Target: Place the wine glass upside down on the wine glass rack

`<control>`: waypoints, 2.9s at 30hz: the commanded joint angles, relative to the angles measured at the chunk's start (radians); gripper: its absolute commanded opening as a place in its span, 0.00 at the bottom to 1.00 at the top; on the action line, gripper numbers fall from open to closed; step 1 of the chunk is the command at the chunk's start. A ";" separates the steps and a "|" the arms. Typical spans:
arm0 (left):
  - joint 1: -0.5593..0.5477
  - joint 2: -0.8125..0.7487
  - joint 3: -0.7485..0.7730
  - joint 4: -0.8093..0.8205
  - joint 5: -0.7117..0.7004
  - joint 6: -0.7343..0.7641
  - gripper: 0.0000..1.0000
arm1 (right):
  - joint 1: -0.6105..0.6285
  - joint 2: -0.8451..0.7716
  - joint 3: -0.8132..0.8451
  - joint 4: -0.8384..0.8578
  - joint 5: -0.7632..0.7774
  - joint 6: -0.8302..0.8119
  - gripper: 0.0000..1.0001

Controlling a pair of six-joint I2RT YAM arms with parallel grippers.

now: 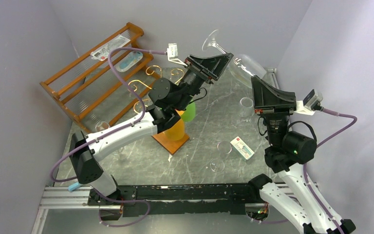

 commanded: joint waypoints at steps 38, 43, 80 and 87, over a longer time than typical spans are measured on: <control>0.058 -0.170 -0.033 -0.160 0.166 0.333 0.05 | 0.001 -0.048 -0.025 -0.181 0.030 0.023 0.58; 0.103 -0.268 0.070 -0.504 0.303 0.522 0.05 | 0.002 -0.101 -0.028 -0.271 0.071 -0.007 0.62; 0.108 -0.702 -0.090 -1.549 0.040 0.774 0.05 | 0.001 -0.040 -0.058 -0.506 0.138 -0.064 0.62; 0.109 -0.774 -0.306 -1.360 0.034 0.832 0.05 | 0.001 0.199 0.232 -0.756 -0.180 -0.197 0.63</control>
